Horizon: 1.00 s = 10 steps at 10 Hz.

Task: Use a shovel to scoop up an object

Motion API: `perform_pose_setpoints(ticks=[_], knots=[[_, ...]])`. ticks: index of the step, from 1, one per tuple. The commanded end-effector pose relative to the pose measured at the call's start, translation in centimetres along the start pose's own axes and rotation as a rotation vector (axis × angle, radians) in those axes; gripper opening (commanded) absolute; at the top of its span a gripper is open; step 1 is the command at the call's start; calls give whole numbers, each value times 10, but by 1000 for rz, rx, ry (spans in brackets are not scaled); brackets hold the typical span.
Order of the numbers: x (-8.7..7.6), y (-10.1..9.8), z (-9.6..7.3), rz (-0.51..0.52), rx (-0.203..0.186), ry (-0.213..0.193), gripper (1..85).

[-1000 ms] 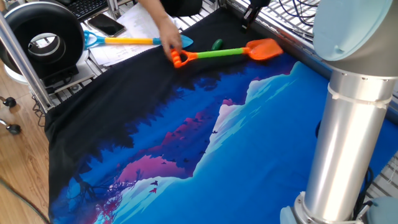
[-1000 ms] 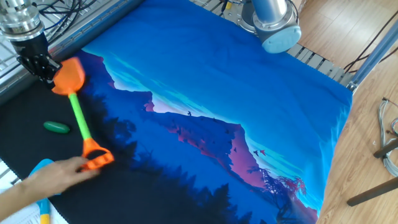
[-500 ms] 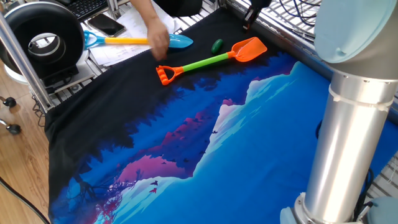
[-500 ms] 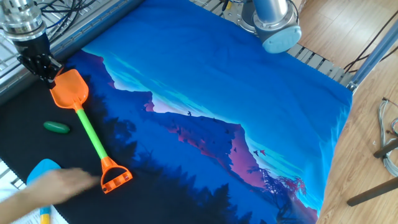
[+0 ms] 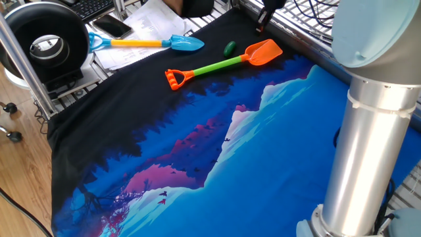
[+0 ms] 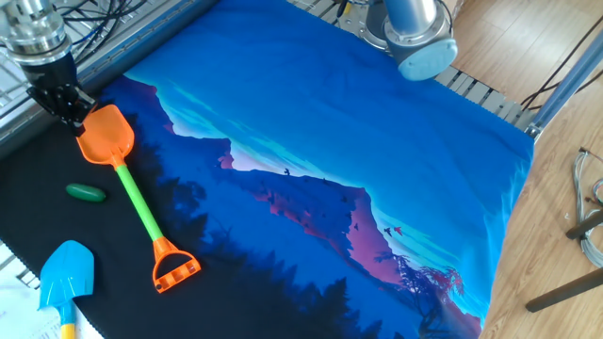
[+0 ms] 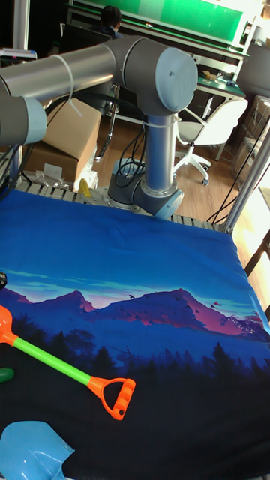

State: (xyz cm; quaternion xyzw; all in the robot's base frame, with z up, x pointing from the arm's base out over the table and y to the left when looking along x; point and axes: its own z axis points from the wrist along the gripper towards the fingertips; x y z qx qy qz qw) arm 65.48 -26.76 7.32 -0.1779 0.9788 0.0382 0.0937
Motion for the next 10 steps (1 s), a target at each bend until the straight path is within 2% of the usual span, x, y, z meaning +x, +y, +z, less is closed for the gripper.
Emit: perform_pose_setpoints(ticks=[1,3,4,6,9,10], knots=[[1,-12,4,-44,36,21,17],[-13,-23,7,10,54,-22,17],[-14,-24,8,16,44,-14,17],[-3,-26,7,-24,45,27,17],[14,-9,-11,-17,-45,51,17],[16,-11,-13,-23,-54,59,17]])
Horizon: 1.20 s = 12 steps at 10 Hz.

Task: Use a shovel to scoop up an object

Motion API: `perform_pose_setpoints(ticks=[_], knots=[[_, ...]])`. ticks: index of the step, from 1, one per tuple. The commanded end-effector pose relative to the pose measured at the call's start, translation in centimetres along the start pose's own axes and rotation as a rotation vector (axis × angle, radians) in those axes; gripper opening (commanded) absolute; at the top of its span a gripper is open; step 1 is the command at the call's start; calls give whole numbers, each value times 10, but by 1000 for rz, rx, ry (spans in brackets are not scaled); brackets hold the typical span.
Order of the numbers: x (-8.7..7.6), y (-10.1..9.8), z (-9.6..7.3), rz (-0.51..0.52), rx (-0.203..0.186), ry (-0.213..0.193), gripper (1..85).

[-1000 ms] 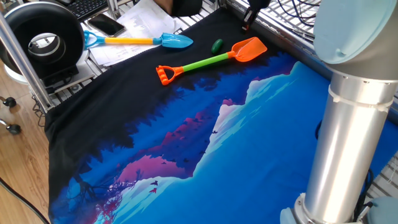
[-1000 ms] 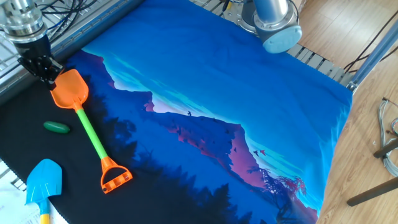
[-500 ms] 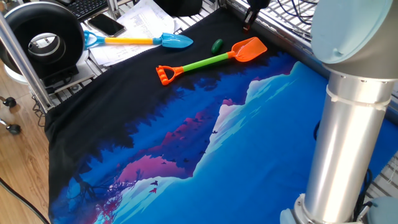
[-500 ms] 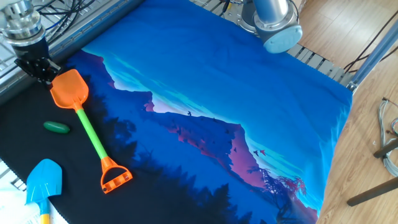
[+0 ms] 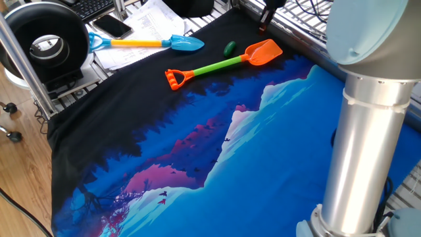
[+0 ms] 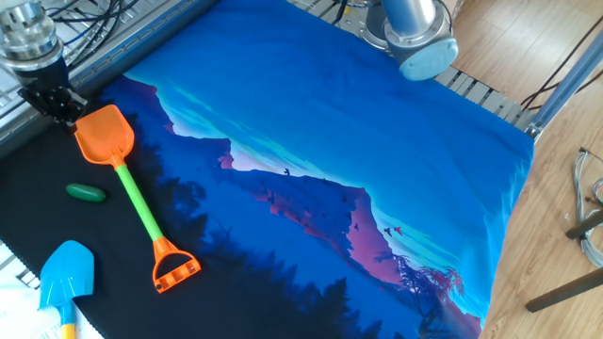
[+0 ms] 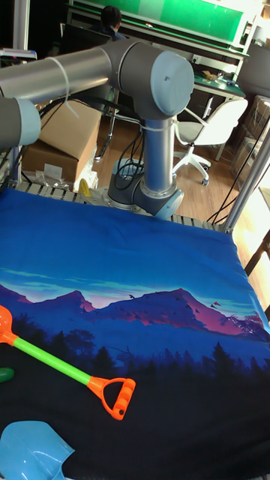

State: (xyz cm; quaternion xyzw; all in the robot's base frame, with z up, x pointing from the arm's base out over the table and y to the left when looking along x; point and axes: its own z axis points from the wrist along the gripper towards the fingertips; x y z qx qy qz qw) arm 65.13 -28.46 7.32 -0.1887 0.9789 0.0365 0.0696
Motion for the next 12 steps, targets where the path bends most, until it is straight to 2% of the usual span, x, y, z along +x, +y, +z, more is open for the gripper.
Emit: perform_pose_setpoints(ticks=[1,2,3,4,6,9,12], knots=[[11,5,-10,-6,-48,21,17],[11,5,-8,-26,-42,25,20],[8,8,-7,-43,-52,17,20],[3,16,-6,-47,-81,1,20],[-3,23,-6,-79,-100,-21,20],[-6,28,1,-130,-80,-22,23],[-11,35,14,-135,-36,-24,33]])
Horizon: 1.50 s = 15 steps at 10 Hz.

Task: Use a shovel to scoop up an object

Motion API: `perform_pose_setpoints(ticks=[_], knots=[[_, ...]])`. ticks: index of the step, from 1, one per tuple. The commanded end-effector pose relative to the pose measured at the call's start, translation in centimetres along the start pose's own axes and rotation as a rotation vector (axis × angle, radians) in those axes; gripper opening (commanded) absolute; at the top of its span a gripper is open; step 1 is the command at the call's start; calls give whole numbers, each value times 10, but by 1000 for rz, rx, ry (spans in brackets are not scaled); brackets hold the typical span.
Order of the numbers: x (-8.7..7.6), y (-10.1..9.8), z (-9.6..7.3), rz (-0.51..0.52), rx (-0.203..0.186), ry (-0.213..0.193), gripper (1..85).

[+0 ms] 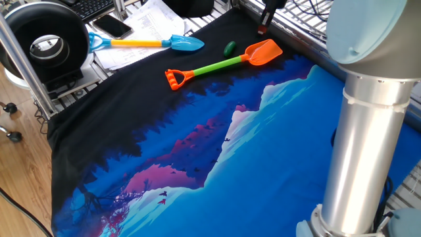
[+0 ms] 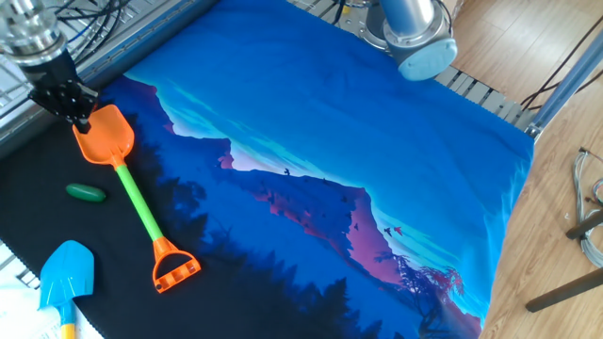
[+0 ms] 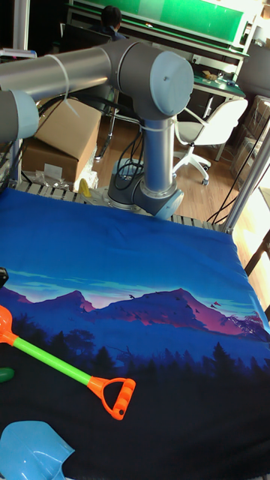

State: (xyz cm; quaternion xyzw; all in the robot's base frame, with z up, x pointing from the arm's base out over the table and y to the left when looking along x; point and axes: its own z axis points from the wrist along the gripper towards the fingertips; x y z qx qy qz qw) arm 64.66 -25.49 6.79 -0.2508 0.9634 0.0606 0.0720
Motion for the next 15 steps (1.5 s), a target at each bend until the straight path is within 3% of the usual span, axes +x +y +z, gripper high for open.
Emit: perform_pose_setpoints(ticks=[1,3,4,9,12,14,15], knots=[[-4,4,9,-17,25,-2,40],[9,-3,3,-55,55,38,43],[11,-7,-1,-62,74,36,43],[5,-3,-6,12,69,-9,27],[14,-27,-9,-145,161,35,20],[5,-30,-9,-292,175,16,23],[0,-22,-8,-300,147,-7,60]])
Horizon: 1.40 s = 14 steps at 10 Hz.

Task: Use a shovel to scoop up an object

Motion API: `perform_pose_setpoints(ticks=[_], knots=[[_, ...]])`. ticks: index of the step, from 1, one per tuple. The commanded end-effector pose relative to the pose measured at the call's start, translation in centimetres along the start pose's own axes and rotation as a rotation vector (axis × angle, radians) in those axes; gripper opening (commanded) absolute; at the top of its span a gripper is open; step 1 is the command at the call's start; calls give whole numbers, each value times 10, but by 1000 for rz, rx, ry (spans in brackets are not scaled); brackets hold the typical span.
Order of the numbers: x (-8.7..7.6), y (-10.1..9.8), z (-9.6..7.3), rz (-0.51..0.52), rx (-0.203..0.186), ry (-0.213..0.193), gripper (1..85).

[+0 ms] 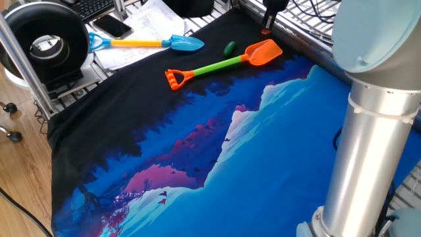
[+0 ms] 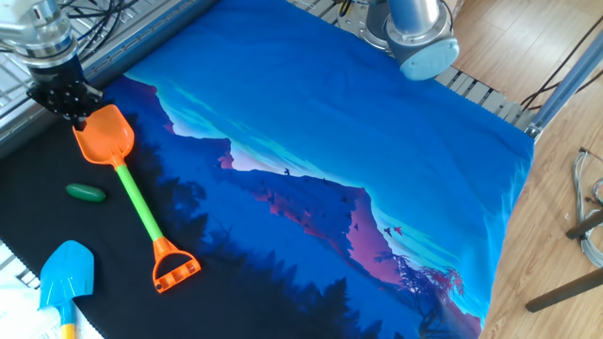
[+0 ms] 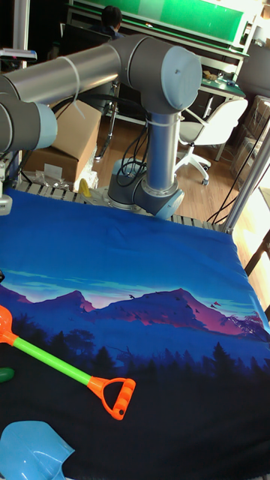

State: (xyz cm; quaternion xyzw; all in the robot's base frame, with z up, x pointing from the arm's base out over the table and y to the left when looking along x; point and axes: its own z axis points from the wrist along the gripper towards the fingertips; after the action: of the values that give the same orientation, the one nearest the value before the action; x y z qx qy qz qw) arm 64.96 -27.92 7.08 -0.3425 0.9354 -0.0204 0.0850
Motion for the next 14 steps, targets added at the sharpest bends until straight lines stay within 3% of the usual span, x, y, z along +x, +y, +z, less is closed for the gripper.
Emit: perform_pose_setpoints(ticks=[1,3,7,8,9,11,14], knots=[[-8,-1,-2,-104,5,-37,70],[-5,4,-2,-110,-18,-24,80],[-34,35,-16,-130,-99,-12,220],[-50,43,-19,-157,-104,-27,397],[-62,49,-18,-175,-109,-40,520],[-67,59,-14,-229,-123,-33,850],[-67,62,-11,-251,-137,-21,850]])
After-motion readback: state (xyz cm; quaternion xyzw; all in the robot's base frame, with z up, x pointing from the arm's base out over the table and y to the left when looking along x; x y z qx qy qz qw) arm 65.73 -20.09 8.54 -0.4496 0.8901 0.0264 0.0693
